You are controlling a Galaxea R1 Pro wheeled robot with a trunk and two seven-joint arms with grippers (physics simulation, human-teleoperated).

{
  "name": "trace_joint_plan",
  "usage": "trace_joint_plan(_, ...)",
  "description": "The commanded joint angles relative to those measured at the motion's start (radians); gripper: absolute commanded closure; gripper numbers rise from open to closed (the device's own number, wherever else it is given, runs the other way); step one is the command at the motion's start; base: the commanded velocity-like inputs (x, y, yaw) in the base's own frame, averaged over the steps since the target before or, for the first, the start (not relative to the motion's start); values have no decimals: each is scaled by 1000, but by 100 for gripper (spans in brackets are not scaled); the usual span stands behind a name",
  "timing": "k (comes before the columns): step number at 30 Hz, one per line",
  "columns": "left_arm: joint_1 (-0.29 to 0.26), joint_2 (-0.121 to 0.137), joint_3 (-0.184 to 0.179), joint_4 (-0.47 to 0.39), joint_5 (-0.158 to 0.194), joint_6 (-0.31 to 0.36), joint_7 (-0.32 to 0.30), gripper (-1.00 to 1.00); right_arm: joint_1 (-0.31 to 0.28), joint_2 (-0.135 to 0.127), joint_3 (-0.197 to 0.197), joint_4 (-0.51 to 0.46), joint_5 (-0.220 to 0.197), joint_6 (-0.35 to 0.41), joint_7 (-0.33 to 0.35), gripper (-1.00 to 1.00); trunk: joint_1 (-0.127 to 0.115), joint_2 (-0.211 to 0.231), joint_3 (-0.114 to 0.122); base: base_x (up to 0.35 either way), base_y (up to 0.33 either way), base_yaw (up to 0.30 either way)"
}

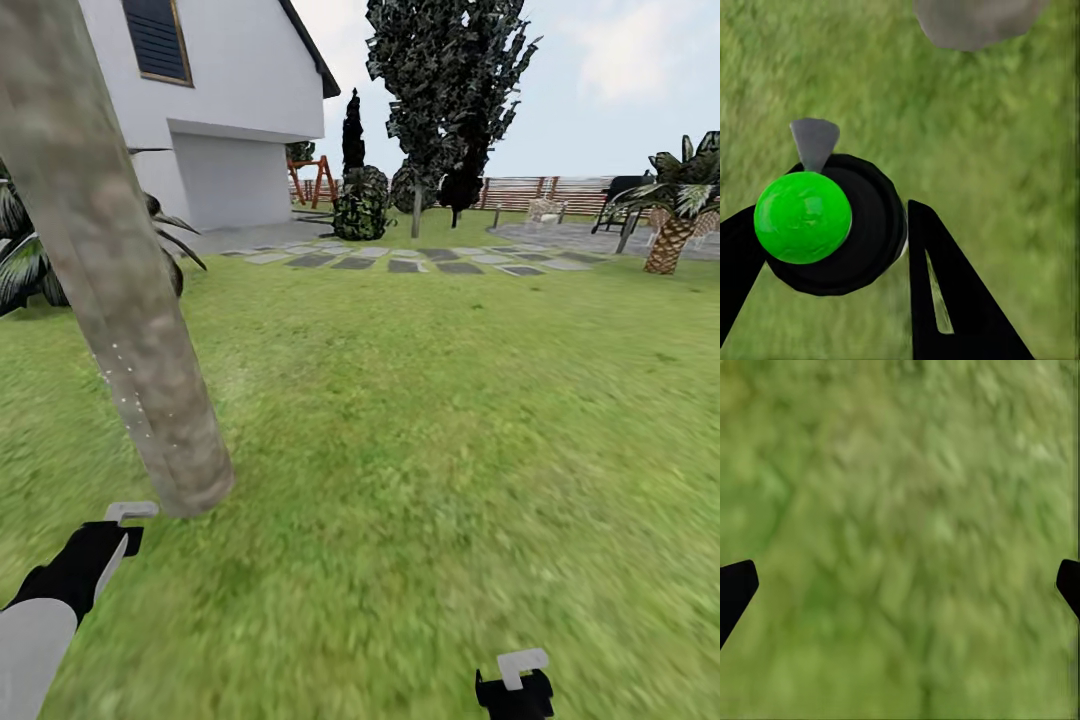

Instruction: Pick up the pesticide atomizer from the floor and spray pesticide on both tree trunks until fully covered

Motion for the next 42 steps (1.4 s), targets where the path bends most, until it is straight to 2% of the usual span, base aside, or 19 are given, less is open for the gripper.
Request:
trace_joint_plan(1, -1, -2, 3, -2, -11, 5, -3, 100, -1, 0, -7, 2, 11, -3, -4, -100, 0, 0, -1, 271, -170, 0)
trace_joint_plan(7, 0, -15, 3, -2, -12, 4, -3, 100, -1, 0, -7, 2, 11, -3, -4, -100, 0, 0, -1, 276, -168, 0)
trace_joint_plan(15, 0, -18, 3, -2, -13, 4, -3, 100, -1, 0, -7, 2, 11, -3, -4, -100, 0, 0, -1, 241, -180, 24)
trace_joint_plan(33, 0, -18, 3, -2, -15, 4, -2, 100, -1, 0, -7, 2, 11, -3, -4, -100, 0, 0, -1, 211, -206, 265)
trace_joint_plan(42, 0, -18, 3, -2, -16, 4, -2, 100, 0, -1, -7, 2, 11, -3, -4, -100, 0, 0, -1, 167, -232, 51)
